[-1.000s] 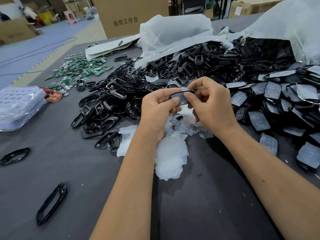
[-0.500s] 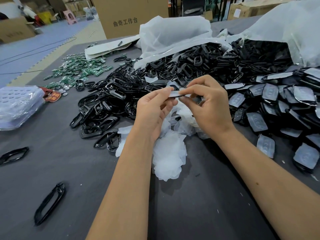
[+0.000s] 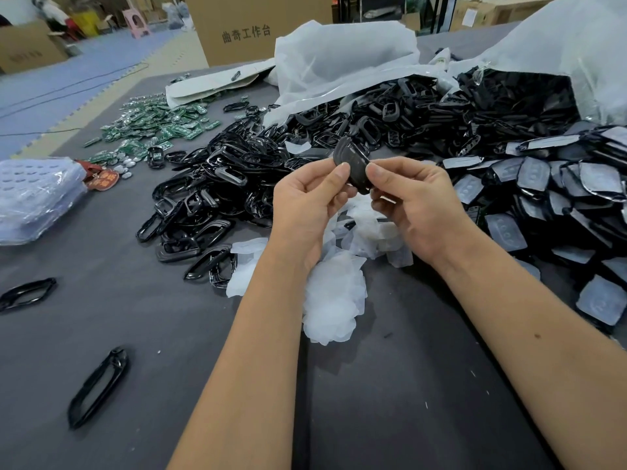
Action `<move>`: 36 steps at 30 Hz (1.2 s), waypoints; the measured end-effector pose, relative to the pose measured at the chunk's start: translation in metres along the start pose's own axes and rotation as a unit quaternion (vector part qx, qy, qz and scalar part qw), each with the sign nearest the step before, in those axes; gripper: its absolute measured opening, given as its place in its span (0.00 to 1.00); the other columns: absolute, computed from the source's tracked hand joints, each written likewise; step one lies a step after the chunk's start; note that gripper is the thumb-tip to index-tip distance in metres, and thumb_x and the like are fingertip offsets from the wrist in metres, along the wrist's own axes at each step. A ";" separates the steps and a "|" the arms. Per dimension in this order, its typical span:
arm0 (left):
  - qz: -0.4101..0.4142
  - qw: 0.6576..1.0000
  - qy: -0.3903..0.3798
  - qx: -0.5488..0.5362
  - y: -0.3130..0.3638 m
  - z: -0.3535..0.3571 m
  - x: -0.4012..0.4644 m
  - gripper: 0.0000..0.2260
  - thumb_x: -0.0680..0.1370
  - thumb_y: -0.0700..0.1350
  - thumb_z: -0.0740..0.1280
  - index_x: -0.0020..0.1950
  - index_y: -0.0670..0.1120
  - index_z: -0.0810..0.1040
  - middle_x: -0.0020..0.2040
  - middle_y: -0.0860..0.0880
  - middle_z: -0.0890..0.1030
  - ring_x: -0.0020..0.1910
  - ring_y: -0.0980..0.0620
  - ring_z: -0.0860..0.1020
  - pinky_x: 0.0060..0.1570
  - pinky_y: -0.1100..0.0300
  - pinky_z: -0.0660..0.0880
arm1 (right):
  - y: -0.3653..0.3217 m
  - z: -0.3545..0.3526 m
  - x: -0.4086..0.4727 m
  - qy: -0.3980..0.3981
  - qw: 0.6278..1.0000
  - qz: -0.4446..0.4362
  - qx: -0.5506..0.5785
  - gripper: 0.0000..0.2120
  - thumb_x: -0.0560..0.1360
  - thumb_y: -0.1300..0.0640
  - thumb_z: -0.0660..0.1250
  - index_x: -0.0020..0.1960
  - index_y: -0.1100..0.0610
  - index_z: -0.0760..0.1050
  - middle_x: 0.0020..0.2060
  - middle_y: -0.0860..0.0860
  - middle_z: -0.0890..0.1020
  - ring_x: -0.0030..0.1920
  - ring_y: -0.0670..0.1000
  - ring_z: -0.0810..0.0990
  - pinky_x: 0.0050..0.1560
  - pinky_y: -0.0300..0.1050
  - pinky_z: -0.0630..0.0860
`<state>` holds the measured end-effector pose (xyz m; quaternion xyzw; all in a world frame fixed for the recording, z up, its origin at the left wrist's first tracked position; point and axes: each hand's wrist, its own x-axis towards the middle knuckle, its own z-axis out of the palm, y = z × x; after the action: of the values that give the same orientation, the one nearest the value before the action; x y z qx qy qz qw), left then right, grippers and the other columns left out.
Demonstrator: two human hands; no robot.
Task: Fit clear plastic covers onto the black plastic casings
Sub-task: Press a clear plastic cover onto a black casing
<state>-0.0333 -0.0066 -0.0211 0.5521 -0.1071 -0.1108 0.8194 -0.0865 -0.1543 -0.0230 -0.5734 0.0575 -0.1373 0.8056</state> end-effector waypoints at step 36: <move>-0.012 0.998 -0.028 0.048 0.002 0.004 -0.001 0.05 0.84 0.37 0.65 0.51 0.39 0.81 0.45 0.41 0.82 0.41 0.51 0.78 0.40 0.62 0.79 | -0.004 -0.004 0.003 -0.052 0.993 0.019 0.104 0.19 0.73 0.73 0.69 0.62 0.61 0.78 0.48 0.56 0.86 0.48 0.52 0.86 0.53 0.42 0.81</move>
<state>-0.0356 -0.0086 -0.0182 0.5883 -0.1288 -0.1304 0.7876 -0.0854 -0.1595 -0.0207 -0.4920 0.0113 -0.0974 0.8651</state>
